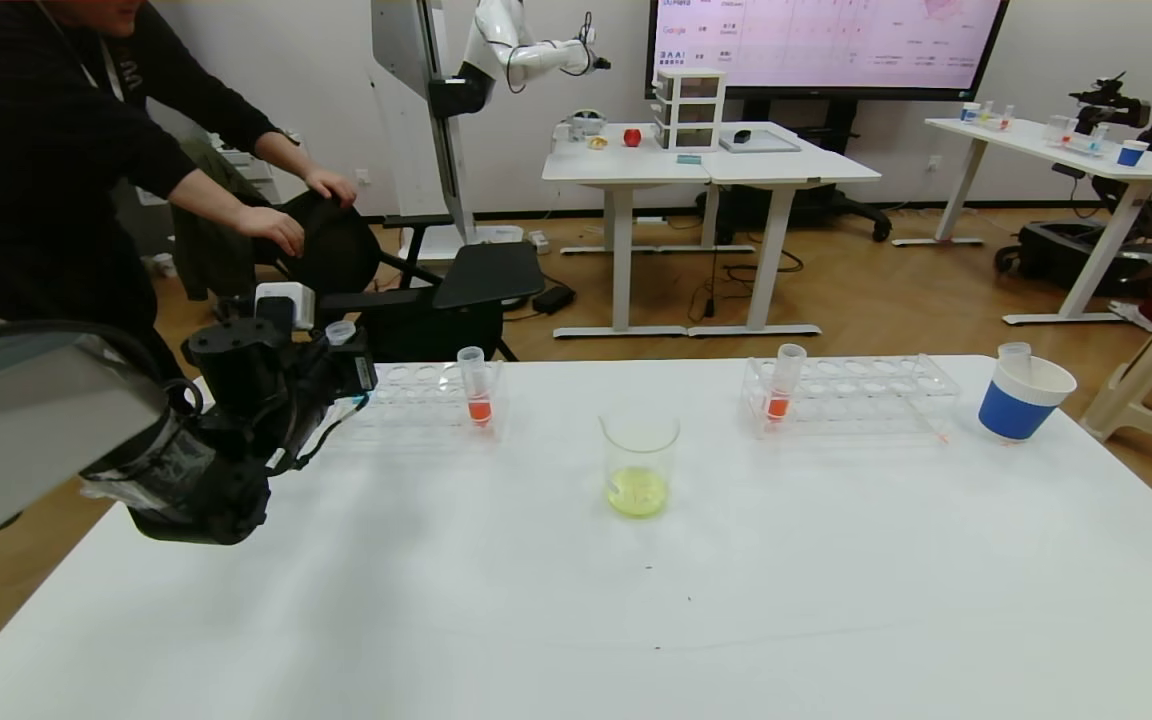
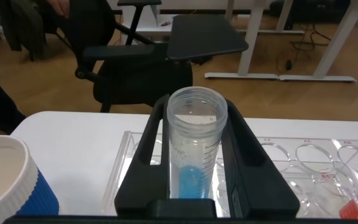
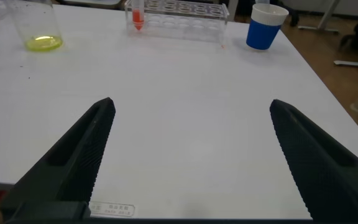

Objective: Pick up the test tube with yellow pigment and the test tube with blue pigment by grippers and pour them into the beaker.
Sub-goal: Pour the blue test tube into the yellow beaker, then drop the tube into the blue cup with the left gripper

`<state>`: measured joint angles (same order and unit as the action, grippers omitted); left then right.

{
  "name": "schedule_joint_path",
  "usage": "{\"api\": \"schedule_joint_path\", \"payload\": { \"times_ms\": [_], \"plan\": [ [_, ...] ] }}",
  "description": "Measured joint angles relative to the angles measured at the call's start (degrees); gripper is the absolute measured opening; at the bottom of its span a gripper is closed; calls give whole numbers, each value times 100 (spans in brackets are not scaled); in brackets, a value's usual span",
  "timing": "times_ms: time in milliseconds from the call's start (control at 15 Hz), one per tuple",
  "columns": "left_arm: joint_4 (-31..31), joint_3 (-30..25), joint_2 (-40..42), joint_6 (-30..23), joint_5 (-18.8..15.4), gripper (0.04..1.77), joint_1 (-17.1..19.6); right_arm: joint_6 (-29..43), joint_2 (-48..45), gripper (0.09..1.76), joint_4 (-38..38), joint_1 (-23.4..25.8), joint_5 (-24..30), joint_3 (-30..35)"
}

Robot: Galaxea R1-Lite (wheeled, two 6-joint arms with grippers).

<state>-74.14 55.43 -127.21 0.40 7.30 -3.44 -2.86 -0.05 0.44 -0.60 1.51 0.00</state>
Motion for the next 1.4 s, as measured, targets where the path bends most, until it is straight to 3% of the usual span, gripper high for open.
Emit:
{"api": "schedule_joint_path", "payload": {
  "times_ms": [200,733,867,1000,1267,1400],
  "plan": [
    [794,241,552,4,-2,50,-6,0,0,174,0,0,5,0],
    [887,422,1012,37,-108,50,-110,2,0,174,0,0,2,0],
    [887,617,1059,317,-579,50,-276,2,0,174,0,0,2,0],
    [879,684,1106,769,-1292,50,-472,2,0,174,0,0,0,0],
    [658,912,1070,1547,-2339,50,-1097,2,0,174,0,0,2,0],
    [293,1080,918,1910,-2673,50,-1408,2,0,174,0,0,0,0]
  ]
}}
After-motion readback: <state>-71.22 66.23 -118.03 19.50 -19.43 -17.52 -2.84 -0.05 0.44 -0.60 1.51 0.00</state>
